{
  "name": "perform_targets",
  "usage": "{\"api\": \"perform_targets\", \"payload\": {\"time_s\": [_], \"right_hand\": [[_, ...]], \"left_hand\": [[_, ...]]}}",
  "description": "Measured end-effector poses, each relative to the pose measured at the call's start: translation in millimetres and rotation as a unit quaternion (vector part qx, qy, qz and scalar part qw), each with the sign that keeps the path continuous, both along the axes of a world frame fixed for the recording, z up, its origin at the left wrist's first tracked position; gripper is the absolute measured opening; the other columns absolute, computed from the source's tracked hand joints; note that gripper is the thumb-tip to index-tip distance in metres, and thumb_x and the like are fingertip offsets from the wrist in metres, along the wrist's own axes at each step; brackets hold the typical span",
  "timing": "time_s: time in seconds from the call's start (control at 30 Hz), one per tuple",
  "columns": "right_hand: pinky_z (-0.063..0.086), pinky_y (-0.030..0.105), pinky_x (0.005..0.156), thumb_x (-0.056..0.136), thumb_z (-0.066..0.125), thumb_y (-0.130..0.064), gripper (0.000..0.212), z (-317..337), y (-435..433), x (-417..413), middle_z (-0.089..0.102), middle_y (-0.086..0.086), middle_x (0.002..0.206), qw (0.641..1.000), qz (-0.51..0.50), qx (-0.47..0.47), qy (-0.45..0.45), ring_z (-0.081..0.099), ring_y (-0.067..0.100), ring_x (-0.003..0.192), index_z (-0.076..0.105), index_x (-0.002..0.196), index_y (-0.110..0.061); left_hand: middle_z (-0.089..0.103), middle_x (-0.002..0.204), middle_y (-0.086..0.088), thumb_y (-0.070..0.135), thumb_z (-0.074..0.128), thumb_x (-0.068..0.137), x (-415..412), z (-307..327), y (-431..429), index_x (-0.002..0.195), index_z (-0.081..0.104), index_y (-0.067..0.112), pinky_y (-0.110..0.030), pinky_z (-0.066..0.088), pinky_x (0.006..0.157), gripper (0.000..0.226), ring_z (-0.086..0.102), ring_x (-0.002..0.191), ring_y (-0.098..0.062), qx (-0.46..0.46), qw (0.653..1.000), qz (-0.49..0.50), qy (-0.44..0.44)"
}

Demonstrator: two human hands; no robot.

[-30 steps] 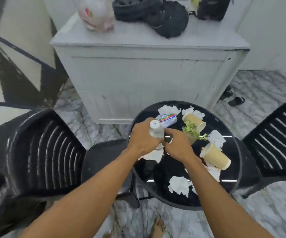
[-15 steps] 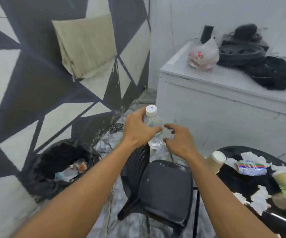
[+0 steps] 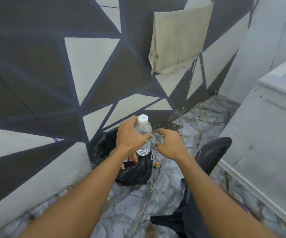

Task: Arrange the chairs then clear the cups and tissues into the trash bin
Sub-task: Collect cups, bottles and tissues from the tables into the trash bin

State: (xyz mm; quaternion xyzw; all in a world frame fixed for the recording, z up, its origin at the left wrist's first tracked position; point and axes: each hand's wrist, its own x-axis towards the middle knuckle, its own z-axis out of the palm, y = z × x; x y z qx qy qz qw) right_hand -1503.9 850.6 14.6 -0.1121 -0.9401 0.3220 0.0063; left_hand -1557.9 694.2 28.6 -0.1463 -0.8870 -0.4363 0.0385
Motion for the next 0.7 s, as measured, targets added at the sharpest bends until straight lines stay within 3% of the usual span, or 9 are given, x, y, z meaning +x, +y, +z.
{"api": "perform_targets", "payload": {"time_s": [0.17,0.3,0.37,0.47,0.57,0.7], "right_hand": [[0.052,0.042,0.095,0.073,0.066,-0.020,0.057,-33.5,-1.9,-66.5,0.065,0.004,0.127,0.997,0.056,-0.004,-0.062,0.057,0.028,0.120,0.059,0.129,-0.023],[0.051,0.035,0.090,0.082,0.066,-0.022,0.054,-61.6,2.8,-103.8,0.066,0.007,0.122,0.990,0.084,-0.001,-0.112,0.061,0.027,0.112,0.056,0.135,-0.021],[0.052,0.035,0.089,0.083,0.066,-0.023,0.051,-72.5,3.6,-120.3,0.066,0.007,0.121,0.988,0.094,0.004,-0.122,0.061,0.027,0.110,0.057,0.134,-0.021],[0.051,0.037,0.094,0.081,0.065,-0.021,0.053,-81.3,3.6,-137.9,0.065,0.008,0.125,0.985,0.103,0.003,-0.137,0.059,0.029,0.114,0.057,0.133,-0.020],[0.050,0.037,0.098,0.082,0.066,-0.023,0.054,-80.3,3.1,-146.4,0.063,0.007,0.129,0.985,0.105,0.007,-0.139,0.057,0.029,0.118,0.055,0.135,-0.020],[0.054,0.038,0.086,0.081,0.066,-0.019,0.050,-71.5,6.3,-143.2,0.067,0.010,0.116,0.986,0.097,0.002,-0.139,0.062,0.030,0.108,0.058,0.130,-0.018]], "left_hand": [[0.070,0.104,0.009,0.040,0.089,0.055,-55.9,-37.0,-13.3,0.111,0.064,0.031,-0.043,0.057,0.087,0.061,0.065,0.094,-0.018,-0.051,0.993,0.073,-0.077],[0.060,0.099,0.007,0.022,0.088,0.064,-93.9,-63.0,-12.8,0.112,0.062,0.026,-0.032,0.049,0.085,0.055,0.056,0.095,-0.020,-0.079,0.982,0.108,-0.134],[0.057,0.097,0.006,0.016,0.085,0.066,-112.5,-75.7,-13.1,0.111,0.060,0.025,-0.032,0.049,0.083,0.052,0.061,0.098,-0.025,-0.084,0.977,0.125,-0.153],[0.065,0.115,-0.001,0.015,0.084,0.064,-129.1,-85.0,-11.3,0.122,0.058,0.029,-0.038,0.053,0.093,0.064,0.062,0.107,-0.027,-0.058,0.974,0.151,-0.158],[0.059,0.132,-0.003,0.022,0.084,0.067,-132.0,-87.0,-3.2,0.135,0.052,0.031,-0.042,0.049,0.103,0.076,0.055,0.121,-0.025,-0.078,0.978,0.119,-0.155],[0.062,0.127,-0.001,0.027,0.083,0.068,-124.5,-77.9,11.5,0.133,0.053,0.032,-0.045,0.053,0.097,0.071,0.057,0.115,-0.021,-0.103,0.983,0.065,-0.134]]}}
